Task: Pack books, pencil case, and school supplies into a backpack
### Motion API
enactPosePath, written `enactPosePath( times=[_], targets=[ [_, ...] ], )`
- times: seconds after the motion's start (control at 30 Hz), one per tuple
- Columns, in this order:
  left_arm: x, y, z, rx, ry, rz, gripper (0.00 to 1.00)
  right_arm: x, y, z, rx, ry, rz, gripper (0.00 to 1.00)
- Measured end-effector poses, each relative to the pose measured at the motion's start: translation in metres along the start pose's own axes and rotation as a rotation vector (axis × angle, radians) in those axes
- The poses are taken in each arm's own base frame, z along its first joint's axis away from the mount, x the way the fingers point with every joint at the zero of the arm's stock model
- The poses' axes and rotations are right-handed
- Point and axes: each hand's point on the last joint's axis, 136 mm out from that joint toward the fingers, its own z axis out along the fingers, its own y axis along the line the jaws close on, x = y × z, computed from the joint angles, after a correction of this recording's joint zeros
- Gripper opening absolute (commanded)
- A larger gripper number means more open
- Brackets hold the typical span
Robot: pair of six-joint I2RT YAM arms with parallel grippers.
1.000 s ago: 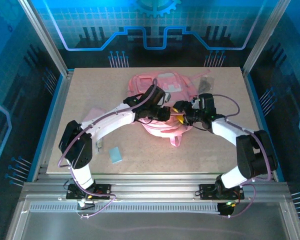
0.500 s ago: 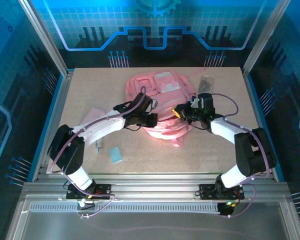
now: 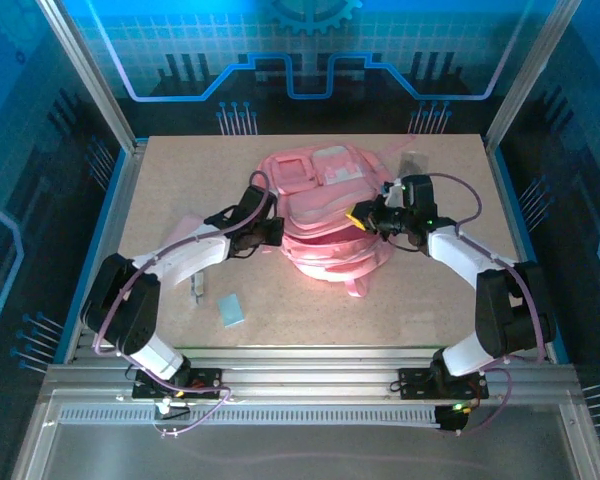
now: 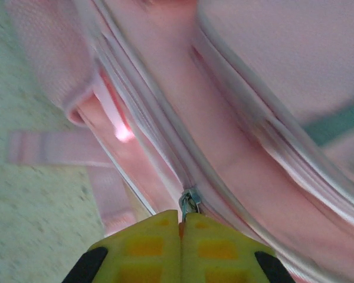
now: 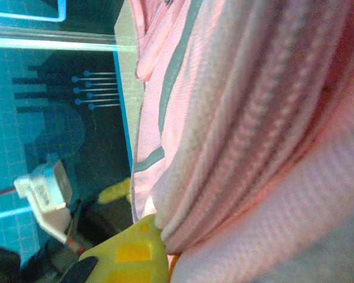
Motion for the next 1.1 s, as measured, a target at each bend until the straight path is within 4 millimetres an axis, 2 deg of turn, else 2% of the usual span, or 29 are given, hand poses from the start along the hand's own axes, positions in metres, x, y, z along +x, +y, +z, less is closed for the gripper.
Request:
enactPosePath(
  times=[0.2, 0.27, 0.33, 0.37, 0.47, 0.53, 0.57, 0.6, 0.63, 0.7, 0.77, 0.8, 0.83, 1.0, 1.1],
  targets=[
    [-0.032, 0.03, 0.02, -0.113, -0.074, 0.027, 0.0, 0.003, 0.005, -0.003, 0.006, 0.036, -0.052, 0.0],
    [-0.044, 0.046, 0.026, -0.157, -0.09, 0.025, 0.15, 0.003, 0.006, -0.004, 0.0, 0.045, -0.065, 0.0],
    [-0.046, 0.053, 0.028, -0.183, -0.084, 0.039, 0.4, 0.002, 0.008, -0.003, -0.005, 0.051, -0.078, 0.0],
    [-0.045, 0.059, 0.028, -0.21, -0.083, 0.04, 0.45, 0.002, 0.007, -0.003, -0.003, 0.052, -0.081, 0.0],
    [-0.046, 0.099, 0.022, -0.346, -0.074, 0.012, 0.68, 0.004, 0.005, -0.001, 0.01, 0.056, -0.084, 0.0],
    [-0.044, 0.127, 0.016, -0.425, -0.061, -0.017, 0.87, 0.007, 0.005, 0.005, 0.019, 0.069, -0.092, 0.0],
    [-0.042, 0.136, 0.014, -0.452, -0.054, -0.027, 0.92, 0.008, 0.006, 0.008, 0.022, 0.074, -0.096, 0.05],
    [-0.04, 0.142, 0.011, -0.472, -0.042, -0.032, 0.98, 0.01, 0.007, 0.012, 0.024, 0.08, -0.1, 0.15],
    [-0.037, 0.144, 0.009, -0.482, -0.031, -0.033, 0.99, 0.011, 0.008, 0.015, 0.023, 0.083, -0.102, 0.31],
    [-0.033, 0.145, 0.002, -0.492, -0.013, -0.036, 0.99, 0.012, 0.009, 0.021, 0.017, 0.093, -0.106, 0.57],
    [-0.03, 0.148, -0.005, -0.498, 0.004, -0.037, 0.99, 0.016, 0.01, 0.024, 0.013, 0.106, -0.115, 0.77],
    [-0.028, 0.151, -0.009, -0.504, 0.015, -0.042, 0.99, 0.018, 0.01, 0.025, 0.015, 0.112, -0.12, 0.91],
    [-0.025, 0.158, -0.013, -0.513, 0.029, -0.057, 0.99, 0.019, 0.01, 0.026, 0.016, 0.114, -0.128, 1.0],
    [-0.002, 0.205, -0.022, -0.561, 0.104, -0.197, 0.99, 0.021, 0.004, 0.017, 0.073, 0.109, -0.192, 1.0],
    [0.023, 0.236, -0.026, -0.588, 0.154, -0.312, 0.99, 0.023, 0.005, 0.005, 0.113, 0.093, -0.247, 1.0]
  ],
)
